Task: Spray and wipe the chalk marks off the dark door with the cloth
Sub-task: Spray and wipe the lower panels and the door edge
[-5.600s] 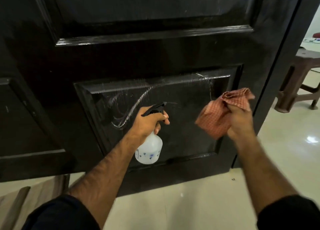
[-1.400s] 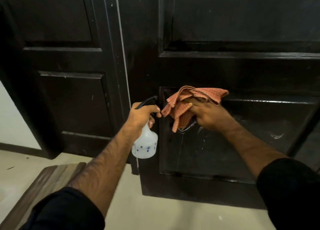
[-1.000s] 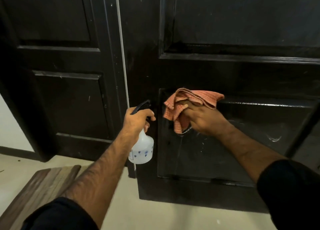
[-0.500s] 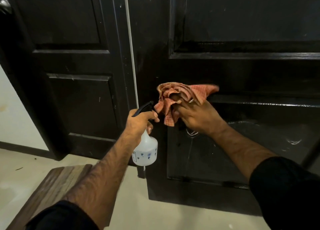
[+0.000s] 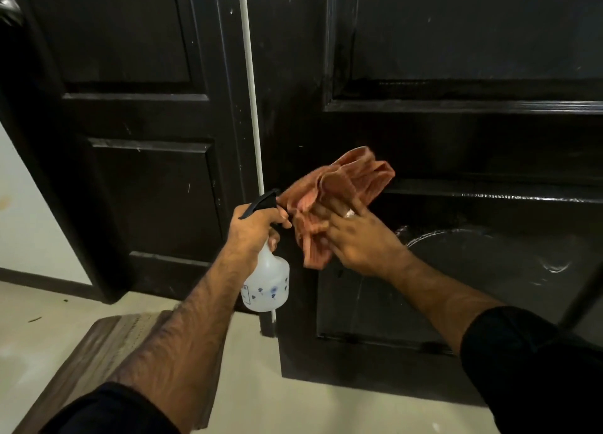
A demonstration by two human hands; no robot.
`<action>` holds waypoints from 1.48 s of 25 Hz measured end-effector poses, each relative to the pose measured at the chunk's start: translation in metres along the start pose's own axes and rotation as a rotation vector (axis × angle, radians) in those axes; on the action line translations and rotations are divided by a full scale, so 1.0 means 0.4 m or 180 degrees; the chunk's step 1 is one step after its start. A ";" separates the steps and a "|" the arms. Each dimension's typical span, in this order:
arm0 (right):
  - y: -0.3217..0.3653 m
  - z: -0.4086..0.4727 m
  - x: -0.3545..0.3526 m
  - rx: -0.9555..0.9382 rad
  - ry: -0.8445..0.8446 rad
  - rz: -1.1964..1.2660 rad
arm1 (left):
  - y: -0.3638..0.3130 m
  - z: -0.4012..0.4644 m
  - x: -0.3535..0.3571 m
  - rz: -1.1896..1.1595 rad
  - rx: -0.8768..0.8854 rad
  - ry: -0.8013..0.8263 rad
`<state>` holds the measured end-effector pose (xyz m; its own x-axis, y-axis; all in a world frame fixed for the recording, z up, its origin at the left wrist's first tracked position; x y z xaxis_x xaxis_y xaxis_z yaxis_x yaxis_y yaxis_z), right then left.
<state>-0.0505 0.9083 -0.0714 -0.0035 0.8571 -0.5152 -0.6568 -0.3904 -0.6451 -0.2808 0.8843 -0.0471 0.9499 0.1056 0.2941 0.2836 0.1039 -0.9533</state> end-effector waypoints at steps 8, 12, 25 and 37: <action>-0.112 0.116 -0.057 0.1408 -0.0296 -0.0132 | 0.018 -0.002 -0.007 -0.0008 0.0064 0.0130; 0.073 -0.128 0.060 0.0212 0.0197 -0.0077 | 0.054 -0.006 -0.003 0.0009 0.0022 0.0218; -0.015 0.011 0.046 0.1348 -0.0397 -0.0151 | 0.280 -0.043 -0.023 0.0326 -0.0287 0.0629; -0.005 0.013 0.049 0.1475 -0.0759 -0.0179 | 0.376 -0.036 -0.091 0.0158 -0.0320 0.0399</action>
<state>-0.0532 0.9275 -0.0775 -0.0947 0.9463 -0.3092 -0.9255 -0.1980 -0.3228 -0.2707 0.8820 -0.2022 0.9703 -0.0168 0.2415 0.2416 0.0016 -0.9704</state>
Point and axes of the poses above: each hand's wrist, its own z-axis towards the middle knuckle, its own x-axis out of the palm, y = z × x, the point moved 3 cm from there along z, towards the middle knuckle, and after that the axes turned 12 degrees about -z, right-handed, at the moved point
